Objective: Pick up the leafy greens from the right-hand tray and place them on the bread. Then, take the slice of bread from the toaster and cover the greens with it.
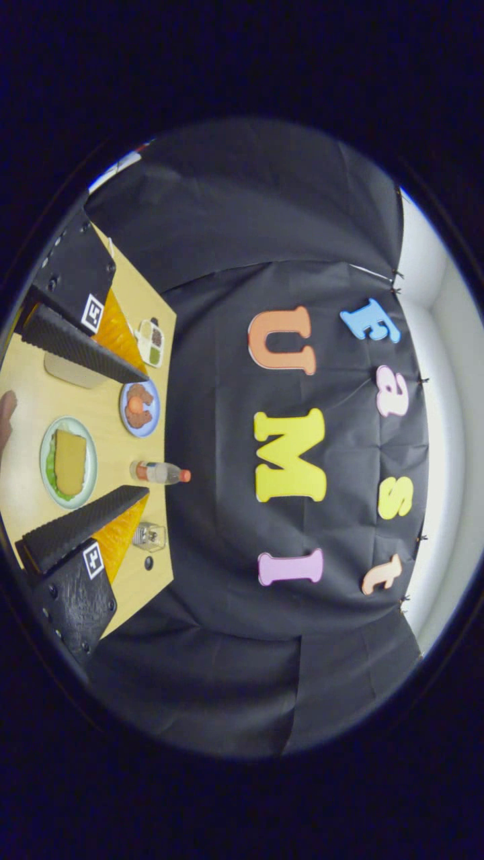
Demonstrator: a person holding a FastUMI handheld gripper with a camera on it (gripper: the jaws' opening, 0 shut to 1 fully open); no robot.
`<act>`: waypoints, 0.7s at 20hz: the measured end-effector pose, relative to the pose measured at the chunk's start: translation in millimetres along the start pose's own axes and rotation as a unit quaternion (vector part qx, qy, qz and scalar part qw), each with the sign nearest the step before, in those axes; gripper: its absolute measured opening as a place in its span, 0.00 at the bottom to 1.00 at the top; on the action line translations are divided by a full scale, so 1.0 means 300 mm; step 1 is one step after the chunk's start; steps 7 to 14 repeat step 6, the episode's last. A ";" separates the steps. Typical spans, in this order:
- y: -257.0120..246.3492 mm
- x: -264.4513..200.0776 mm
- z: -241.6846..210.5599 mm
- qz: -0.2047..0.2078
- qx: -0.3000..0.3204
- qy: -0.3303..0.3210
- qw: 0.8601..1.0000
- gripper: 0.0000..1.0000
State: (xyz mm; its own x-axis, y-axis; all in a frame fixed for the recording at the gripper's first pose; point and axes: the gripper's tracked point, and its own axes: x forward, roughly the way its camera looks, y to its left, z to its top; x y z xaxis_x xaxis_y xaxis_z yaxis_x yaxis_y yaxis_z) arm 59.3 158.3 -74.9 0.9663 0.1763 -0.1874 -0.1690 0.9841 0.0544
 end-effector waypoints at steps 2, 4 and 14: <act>-0.009 -0.022 0.052 -0.014 -0.015 -0.026 0.999 0.96; -0.019 -0.044 0.080 -0.032 -0.018 -0.034 0.999 0.96; -0.022 -0.053 0.111 -0.040 -0.016 -0.051 0.998 0.96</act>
